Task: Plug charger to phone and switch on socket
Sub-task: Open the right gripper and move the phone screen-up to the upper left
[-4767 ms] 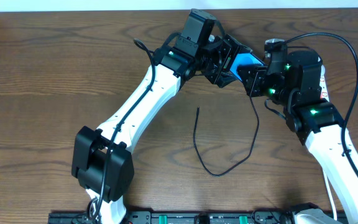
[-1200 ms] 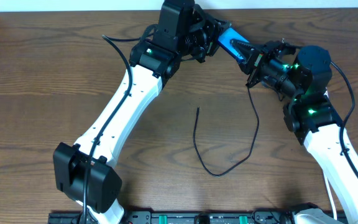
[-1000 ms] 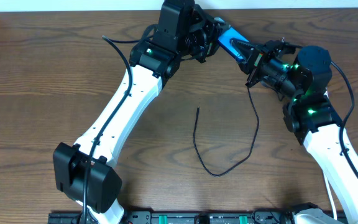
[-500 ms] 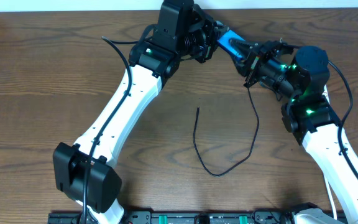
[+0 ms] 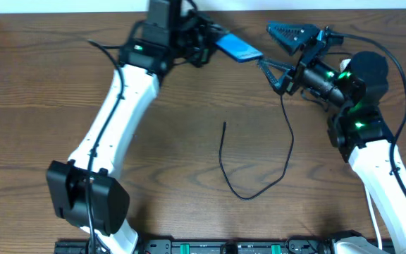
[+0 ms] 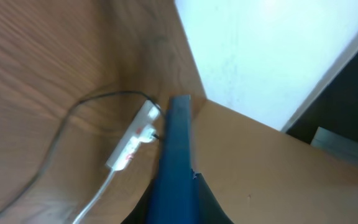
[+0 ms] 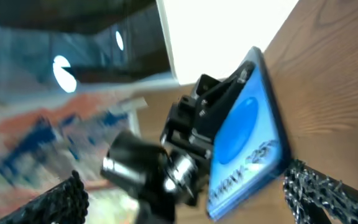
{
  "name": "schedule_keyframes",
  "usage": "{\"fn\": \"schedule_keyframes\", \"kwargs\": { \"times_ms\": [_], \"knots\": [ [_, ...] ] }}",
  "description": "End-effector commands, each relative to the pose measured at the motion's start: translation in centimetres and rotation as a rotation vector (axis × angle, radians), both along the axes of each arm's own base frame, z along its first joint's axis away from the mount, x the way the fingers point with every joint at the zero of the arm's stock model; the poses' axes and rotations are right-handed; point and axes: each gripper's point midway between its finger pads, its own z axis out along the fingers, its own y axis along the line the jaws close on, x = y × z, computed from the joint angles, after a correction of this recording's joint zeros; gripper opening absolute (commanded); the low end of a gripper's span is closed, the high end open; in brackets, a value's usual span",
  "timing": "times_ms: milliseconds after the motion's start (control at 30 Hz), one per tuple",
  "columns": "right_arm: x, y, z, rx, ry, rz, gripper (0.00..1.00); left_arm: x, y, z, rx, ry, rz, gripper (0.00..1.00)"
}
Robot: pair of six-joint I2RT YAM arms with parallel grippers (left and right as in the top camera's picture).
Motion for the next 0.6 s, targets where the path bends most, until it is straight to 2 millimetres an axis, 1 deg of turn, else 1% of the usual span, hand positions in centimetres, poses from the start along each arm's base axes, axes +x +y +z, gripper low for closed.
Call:
{"fn": "schedule_keyframes", "kwargs": {
  "times_ms": [0,67,133,300,333,400,567],
  "knots": [
    [-0.8,-0.7,1.1,-0.141,-0.208,0.061,0.99,-1.0,2.3,0.8,0.027,-0.131,-0.192,0.07],
    [-1.0,-0.8,0.2,-0.193,-0.229,0.081,0.99,-1.4,3.6,0.9,0.045,-0.198,-0.27,0.08],
    [-1.1,-0.8,-1.2,-0.246,-0.221,0.091,0.99,-2.2,4.7,1.3,0.043,-0.288,-0.367,0.07],
    [-1.4,-1.3,-5.2,-0.392,-0.171,0.104,0.99,-4.1,7.5,2.4,0.017,-0.512,-0.54,0.07],
    [-1.6,-1.4,-6.3,-0.426,-0.143,0.106,0.99,-4.3,9.0,2.4,0.02,-0.543,-0.547,0.07],
    [-1.7,-1.4,-6.7,-0.441,-0.141,0.11,0.99,-4.3,10.5,2.0,0.039,-0.542,-0.53,0.07],
    [-1.5,-1.0,-6.9,-0.463,-0.14,0.091,0.99,-4.0,14.1,1.6,0.077,-0.549,-0.472,0.07]
  ]
}}
